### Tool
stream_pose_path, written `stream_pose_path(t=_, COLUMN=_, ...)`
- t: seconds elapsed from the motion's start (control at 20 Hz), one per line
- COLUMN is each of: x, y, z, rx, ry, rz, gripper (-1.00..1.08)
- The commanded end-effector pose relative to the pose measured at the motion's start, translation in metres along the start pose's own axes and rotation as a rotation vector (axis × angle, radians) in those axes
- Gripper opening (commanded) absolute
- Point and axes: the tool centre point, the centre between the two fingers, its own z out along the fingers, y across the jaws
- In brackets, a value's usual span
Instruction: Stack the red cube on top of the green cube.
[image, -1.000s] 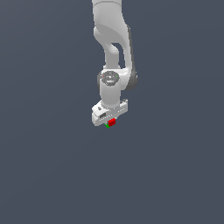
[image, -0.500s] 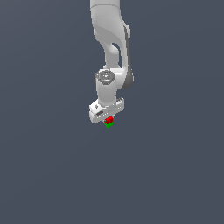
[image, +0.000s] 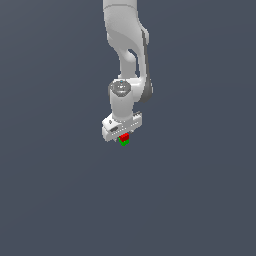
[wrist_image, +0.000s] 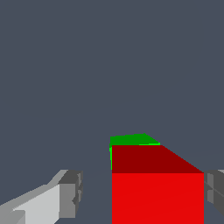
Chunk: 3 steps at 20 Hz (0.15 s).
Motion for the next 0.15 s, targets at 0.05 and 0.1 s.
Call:
stream_pose_path(t=0.05, x=0.0001, y=0.0, z=0.0, rx=0.0, ry=0.0, rz=0.0, gripper=1.0)
stream_pose_path(t=0.1, x=0.0001, y=0.0, z=0.0, rx=0.0, ry=0.0, rz=0.0, gripper=1.0)
